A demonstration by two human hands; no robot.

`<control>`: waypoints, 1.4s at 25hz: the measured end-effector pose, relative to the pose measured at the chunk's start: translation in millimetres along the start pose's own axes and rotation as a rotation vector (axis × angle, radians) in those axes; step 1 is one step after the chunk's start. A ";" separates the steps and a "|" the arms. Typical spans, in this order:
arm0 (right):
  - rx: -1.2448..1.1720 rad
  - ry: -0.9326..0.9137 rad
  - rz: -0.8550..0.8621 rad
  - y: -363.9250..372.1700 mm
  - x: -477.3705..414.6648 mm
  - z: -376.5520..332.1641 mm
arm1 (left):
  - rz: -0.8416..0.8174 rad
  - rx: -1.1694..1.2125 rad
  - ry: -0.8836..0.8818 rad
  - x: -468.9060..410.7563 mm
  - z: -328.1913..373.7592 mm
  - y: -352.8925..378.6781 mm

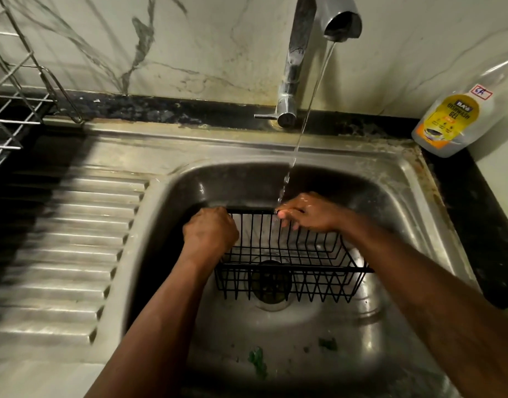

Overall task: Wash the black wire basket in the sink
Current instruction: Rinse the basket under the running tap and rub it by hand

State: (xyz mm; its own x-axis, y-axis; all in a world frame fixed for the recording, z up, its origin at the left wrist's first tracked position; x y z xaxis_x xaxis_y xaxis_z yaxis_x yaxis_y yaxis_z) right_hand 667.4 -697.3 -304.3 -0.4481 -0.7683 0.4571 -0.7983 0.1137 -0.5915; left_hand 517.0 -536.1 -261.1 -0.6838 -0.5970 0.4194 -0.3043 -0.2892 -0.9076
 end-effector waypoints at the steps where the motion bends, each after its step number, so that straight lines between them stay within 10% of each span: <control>1: 0.051 0.024 0.015 -11.1 8.2 11.8 | 0.004 -0.007 -0.003 0.8 0.0 -1.2; 9: 0.109 -0.196 -0.051 44.8 -34.1 -88.5 | 0.046 0.058 0.025 10.7 -7.5 -9.4; 18: 0.257 0.098 -0.080 -40.3 35.5 15.1 | 0.079 0.105 0.014 14.9 -26.5 -9.7; 27: 0.261 -0.004 -0.038 4.0 -29.4 -51.3 | 0.026 0.149 0.026 8.1 -27.8 -6.3; 35: -0.059 -0.090 -0.035 20.9 -28.4 -65.8 | -0.012 0.100 0.103 16.9 27.2 1.6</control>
State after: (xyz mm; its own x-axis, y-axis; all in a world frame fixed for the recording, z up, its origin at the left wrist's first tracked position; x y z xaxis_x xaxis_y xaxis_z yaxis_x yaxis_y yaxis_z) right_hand 637.0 -631.6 -286.0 -0.3833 -0.8256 0.4140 -0.8365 0.1202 -0.5347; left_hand 523.0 -567.0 -255.1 -0.7462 -0.5147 0.4222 -0.2494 -0.3719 -0.8941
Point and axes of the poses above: each hand's wrist, its own x-axis away from the middle knuckle, its own y-axis out of the palm, z = x × y, the point moved 6 cm from there along -x, towards the middle knuckle, and after that the axes turned 11 degrees about -x, right-handed, at the moved point
